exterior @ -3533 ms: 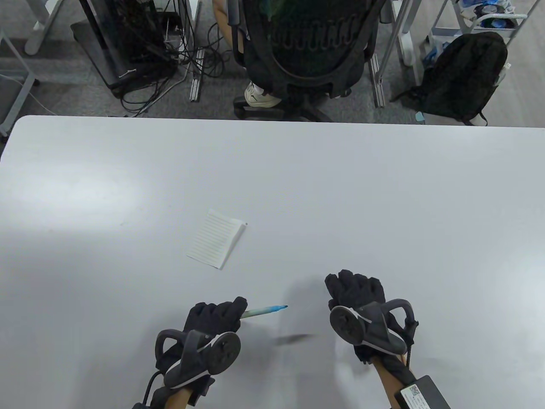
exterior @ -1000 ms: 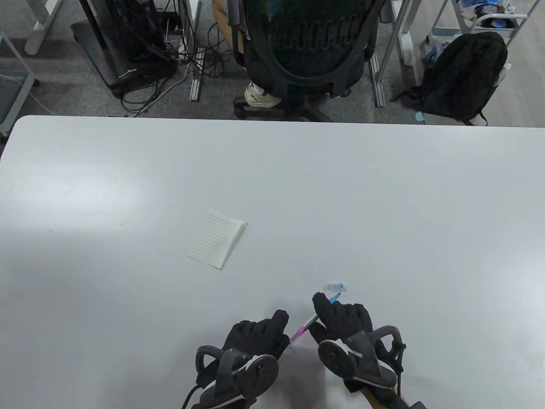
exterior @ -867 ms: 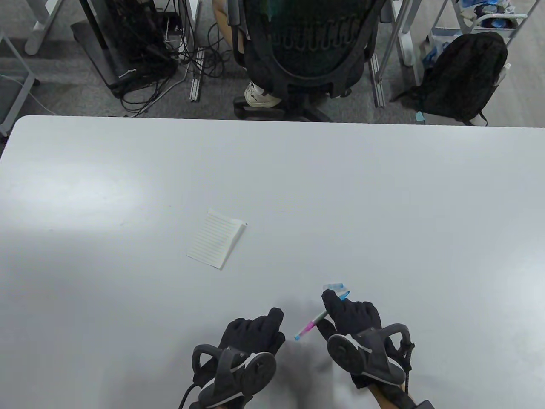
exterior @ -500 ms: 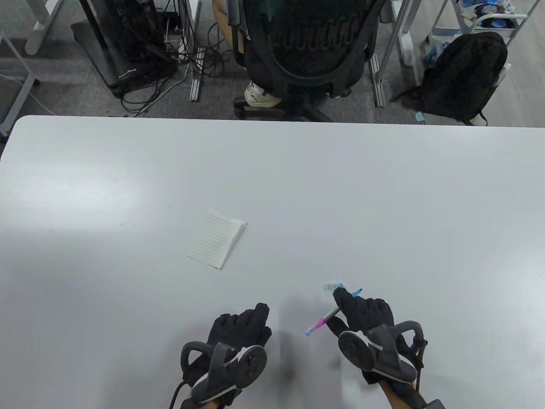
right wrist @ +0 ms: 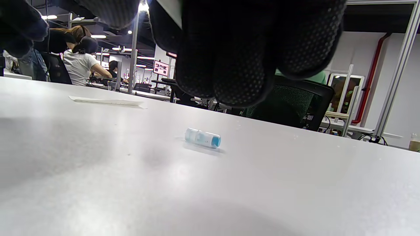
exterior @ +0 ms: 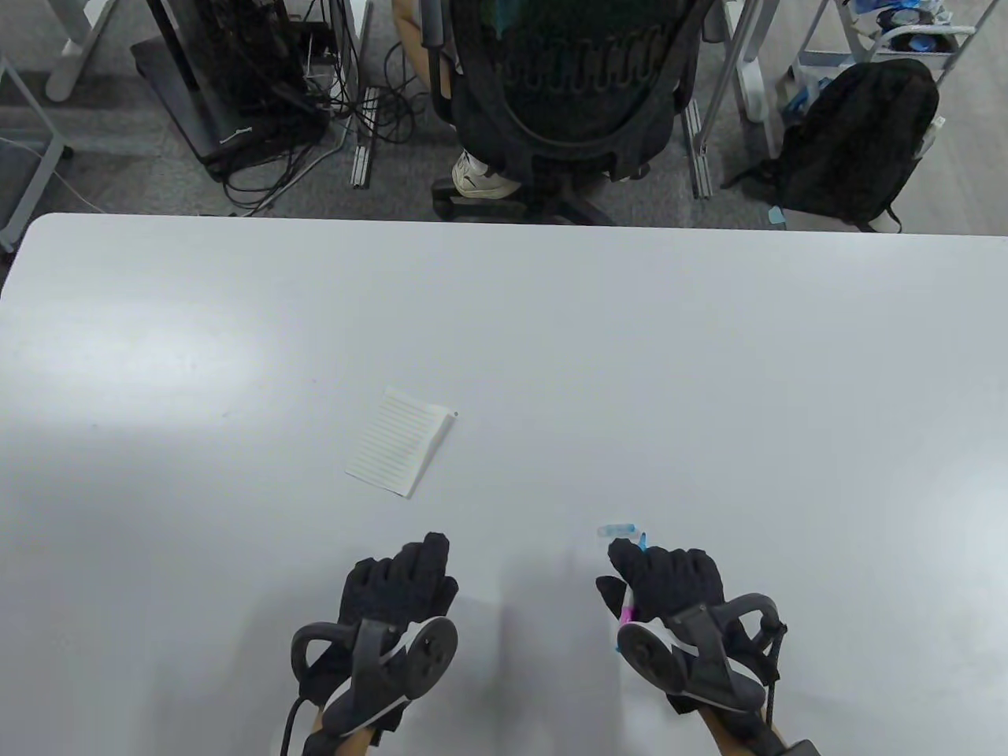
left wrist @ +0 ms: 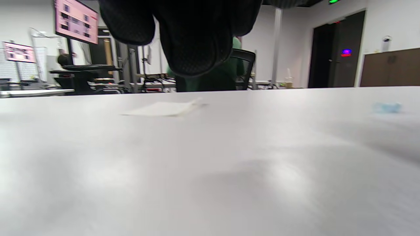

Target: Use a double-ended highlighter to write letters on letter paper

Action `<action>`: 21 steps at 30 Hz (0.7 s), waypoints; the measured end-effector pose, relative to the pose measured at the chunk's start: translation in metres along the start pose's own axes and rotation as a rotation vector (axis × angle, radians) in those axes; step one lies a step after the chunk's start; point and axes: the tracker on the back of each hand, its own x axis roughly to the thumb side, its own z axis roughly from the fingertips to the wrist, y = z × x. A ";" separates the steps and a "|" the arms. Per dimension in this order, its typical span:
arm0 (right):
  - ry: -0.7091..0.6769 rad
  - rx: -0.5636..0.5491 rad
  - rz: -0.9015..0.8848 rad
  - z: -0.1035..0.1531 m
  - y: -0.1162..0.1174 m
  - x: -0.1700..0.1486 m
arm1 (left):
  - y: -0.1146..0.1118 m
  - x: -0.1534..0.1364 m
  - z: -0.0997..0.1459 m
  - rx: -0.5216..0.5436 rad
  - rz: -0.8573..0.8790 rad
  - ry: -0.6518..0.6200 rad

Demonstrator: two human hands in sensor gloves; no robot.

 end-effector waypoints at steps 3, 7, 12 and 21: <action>0.005 -0.013 -0.023 0.000 -0.001 -0.001 | 0.004 -0.015 -0.010 -0.004 -0.003 0.061; 0.010 -0.024 -0.045 0.000 -0.003 -0.001 | 0.005 -0.033 -0.027 -0.010 -0.008 0.149; 0.011 -0.031 -0.060 0.000 0.000 -0.001 | -0.005 -0.040 -0.060 -0.129 -0.059 0.225; 0.005 -0.059 -0.072 0.003 0.000 0.000 | -0.031 -0.034 -0.113 -0.285 -0.141 0.282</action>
